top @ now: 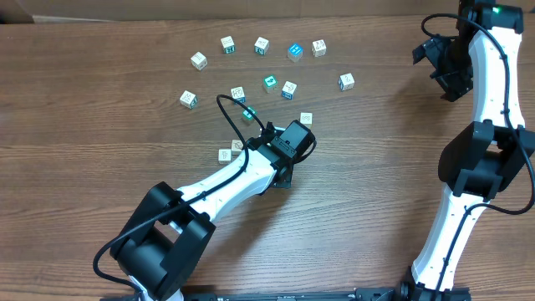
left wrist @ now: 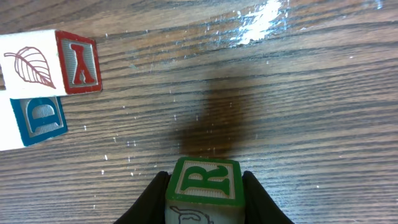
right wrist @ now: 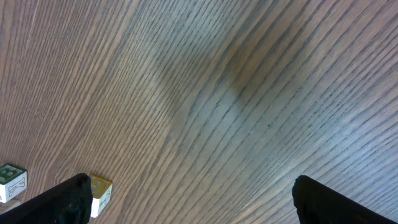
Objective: Form a circle
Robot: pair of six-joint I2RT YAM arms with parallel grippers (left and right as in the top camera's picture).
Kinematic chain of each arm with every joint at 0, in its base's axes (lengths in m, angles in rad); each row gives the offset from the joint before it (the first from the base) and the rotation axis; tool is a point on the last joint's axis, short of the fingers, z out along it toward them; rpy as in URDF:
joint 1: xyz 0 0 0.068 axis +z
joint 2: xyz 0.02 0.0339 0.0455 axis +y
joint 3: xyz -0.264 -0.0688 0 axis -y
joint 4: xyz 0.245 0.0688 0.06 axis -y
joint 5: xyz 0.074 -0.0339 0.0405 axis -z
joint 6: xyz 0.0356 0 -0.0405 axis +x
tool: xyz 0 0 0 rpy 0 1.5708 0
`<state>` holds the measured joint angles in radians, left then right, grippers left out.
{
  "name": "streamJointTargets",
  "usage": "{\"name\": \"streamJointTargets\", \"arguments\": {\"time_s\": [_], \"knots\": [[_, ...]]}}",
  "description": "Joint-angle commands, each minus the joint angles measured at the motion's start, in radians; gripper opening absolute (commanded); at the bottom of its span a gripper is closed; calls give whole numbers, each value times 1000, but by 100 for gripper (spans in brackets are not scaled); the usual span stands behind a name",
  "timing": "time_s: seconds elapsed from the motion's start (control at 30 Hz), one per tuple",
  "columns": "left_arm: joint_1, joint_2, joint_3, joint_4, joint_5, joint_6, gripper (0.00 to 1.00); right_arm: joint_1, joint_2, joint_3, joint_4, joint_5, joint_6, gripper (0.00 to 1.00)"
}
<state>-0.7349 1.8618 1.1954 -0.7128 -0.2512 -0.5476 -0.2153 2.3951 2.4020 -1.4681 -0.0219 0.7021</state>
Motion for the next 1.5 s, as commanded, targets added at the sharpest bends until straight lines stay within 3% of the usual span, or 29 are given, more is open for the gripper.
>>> {"name": "streamJointTargets", "arguments": {"time_s": [0.0,0.33,0.6,0.87,1.47], "knots": [[3,19,-8,4,-17,2,13,-2,-27,17,1,2,-3,100],[3,19,-8,4,-18,2,19,-2,-27,17,1,2,-3,100],[3,19,-8,3,-18,2,39,-2,-27,17,1,2,-3,100],[3,19,-8,4,-18,2,49,-2,-27,17,1,2,-3,100],[3,19,-8,3,-17,2,50,-2,-27,17,1,2,-3,100]]}}
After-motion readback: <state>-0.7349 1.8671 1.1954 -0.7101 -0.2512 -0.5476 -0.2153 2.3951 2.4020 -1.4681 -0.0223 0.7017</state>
